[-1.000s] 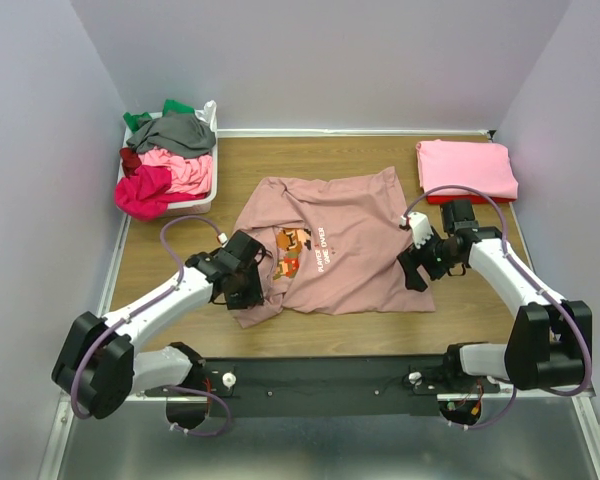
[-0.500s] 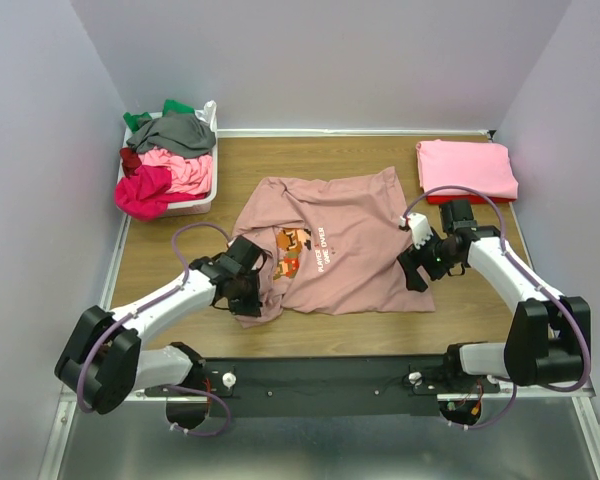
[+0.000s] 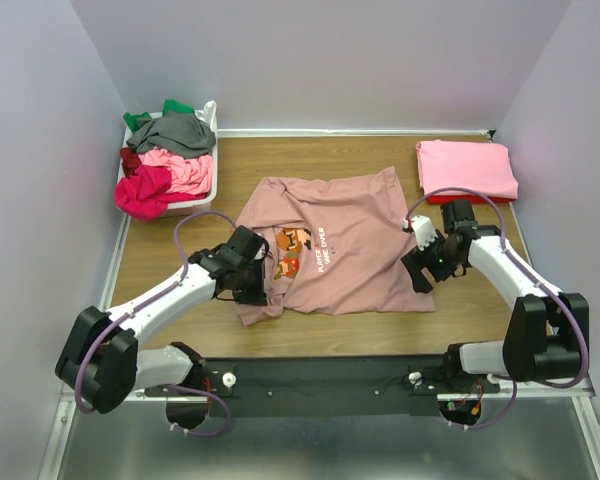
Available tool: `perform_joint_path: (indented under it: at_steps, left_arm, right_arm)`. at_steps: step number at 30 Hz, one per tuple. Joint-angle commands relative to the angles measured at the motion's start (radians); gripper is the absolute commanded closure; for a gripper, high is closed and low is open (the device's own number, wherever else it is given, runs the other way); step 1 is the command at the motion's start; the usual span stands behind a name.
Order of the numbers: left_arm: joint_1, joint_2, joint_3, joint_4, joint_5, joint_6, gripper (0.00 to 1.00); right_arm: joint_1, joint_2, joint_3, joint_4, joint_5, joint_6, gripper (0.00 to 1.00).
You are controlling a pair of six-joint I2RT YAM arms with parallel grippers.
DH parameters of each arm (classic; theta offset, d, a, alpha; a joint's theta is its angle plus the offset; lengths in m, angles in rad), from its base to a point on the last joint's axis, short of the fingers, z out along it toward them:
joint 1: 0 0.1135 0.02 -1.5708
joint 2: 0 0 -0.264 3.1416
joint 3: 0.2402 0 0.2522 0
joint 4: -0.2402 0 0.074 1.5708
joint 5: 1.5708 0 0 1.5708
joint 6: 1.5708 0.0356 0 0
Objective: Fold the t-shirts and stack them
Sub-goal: Flatten the tshirt out
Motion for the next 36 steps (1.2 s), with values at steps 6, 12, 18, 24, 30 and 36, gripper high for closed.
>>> perform_joint_path:
  at_steps: [6, 12, 18, 24, 30, 36]
  left_arm:
    - [0.001, -0.079, 0.048, -0.053, -0.024, 0.016, 1.0]
    - [0.001, -0.087, 0.065, -0.065, -0.014, 0.023, 1.0]
    - [0.004, -0.085, 0.054, -0.062, -0.024, 0.025, 1.0]
    - [0.006, -0.088, 0.045, -0.058, -0.019, 0.023, 1.0]
    - [0.015, -0.094, 0.069, -0.062, -0.024, 0.03, 1.0]
    - [0.023, -0.113, 0.061, -0.047, -0.014, 0.042, 1.0]
  right_arm:
    - [-0.017, -0.02, -0.011, -0.16, -0.054, -0.153, 0.1]
    - [-0.009, -0.04, -0.025, -0.269, -0.229, -0.293, 0.14]
    - [0.012, 0.017, -0.065, -0.174, -0.131, -0.247, 0.23]
    - [0.041, 0.052, -0.097, -0.109, -0.077, -0.199, 0.34]
    - [0.083, 0.101, -0.111, -0.034, 0.029, -0.138, 0.53]
    - [0.092, 0.106, -0.103, 0.007, 0.073, -0.089, 0.87]
